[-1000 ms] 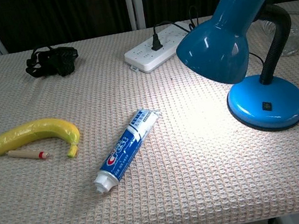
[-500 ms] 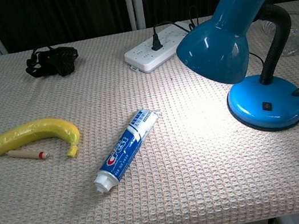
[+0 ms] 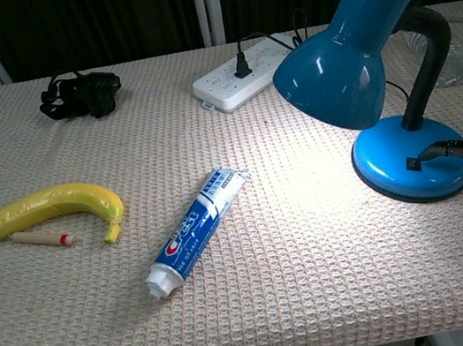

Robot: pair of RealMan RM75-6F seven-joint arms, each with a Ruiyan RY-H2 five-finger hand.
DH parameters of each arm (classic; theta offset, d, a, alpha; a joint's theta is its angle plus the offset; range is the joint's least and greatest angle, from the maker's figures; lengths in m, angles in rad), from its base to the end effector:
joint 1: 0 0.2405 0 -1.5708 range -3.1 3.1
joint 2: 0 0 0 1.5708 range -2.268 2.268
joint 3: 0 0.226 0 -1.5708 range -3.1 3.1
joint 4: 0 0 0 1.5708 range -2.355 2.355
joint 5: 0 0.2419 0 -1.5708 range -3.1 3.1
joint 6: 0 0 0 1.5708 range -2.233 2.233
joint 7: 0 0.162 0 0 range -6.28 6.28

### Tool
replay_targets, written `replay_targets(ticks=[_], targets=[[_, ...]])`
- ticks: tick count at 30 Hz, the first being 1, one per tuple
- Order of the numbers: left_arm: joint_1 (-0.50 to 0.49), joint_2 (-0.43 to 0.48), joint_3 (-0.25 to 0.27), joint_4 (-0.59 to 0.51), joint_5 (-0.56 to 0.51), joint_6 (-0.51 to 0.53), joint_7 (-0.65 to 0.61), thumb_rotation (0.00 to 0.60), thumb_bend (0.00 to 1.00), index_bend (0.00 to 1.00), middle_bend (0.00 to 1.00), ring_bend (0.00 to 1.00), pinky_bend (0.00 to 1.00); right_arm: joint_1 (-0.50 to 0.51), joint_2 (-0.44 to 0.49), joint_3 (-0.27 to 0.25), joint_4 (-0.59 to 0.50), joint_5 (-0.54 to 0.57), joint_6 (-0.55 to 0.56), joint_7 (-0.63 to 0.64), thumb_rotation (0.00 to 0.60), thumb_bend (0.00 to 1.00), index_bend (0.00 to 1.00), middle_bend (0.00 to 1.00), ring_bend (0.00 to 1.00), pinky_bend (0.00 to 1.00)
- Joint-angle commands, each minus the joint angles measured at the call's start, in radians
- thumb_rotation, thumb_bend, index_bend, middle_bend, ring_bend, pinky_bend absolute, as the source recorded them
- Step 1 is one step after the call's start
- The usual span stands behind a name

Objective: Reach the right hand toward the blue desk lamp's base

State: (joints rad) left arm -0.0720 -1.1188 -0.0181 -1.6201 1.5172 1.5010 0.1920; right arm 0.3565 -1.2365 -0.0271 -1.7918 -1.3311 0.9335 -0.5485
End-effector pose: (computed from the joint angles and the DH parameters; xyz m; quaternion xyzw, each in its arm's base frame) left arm -0.2965 0.1877 0.1123 -0.6332 -0.3354 -0.3285 0.6153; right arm -0.2248 -0.2089 -0.0211 0.8114 -0.3693 0.1975 0.4078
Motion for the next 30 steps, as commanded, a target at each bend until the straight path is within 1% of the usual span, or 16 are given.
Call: replay_targets(ticks=[1,17,23,26,30], targets=[[0.000,-0.001,-0.001,0.002,-0.001,-0.001,-0.002,0.600,0.07,0.07,0.00,0.00,0.05,0.008,-0.005,-0.002,0.003,0.009,-0.002,-0.002,0.600,0.95,0.00,0.97,0.93,0.90],[0.003,-0.002,0.000,0.010,0.001,0.004,-0.018,0.600,0.07,0.07,0.00,0.00,0.05,0.037,-0.014,-0.026,0.018,0.059,-0.014,0.017,0.600,0.95,0.00,0.97,0.93,0.90],[0.004,0.000,0.000,0.009,0.002,0.006,-0.018,0.600,0.07,0.07,0.00,0.00,0.05,0.046,-0.014,-0.031,0.023,0.061,-0.013,0.030,0.600,0.95,0.00,0.97,0.93,0.90],[0.005,0.001,0.000,0.006,0.003,0.008,-0.016,0.600,0.07,0.07,0.00,0.00,0.05,0.039,-0.003,-0.039,0.009,0.036,0.012,0.041,0.600,0.95,0.00,0.97,0.93,0.90],[0.007,0.003,-0.001,0.002,0.004,0.012,-0.016,0.600,0.07,0.07,0.00,0.00,0.05,-0.002,0.052,-0.052,-0.023,-0.028,0.106,0.083,0.600,0.95,0.00,0.97,0.93,0.90]])
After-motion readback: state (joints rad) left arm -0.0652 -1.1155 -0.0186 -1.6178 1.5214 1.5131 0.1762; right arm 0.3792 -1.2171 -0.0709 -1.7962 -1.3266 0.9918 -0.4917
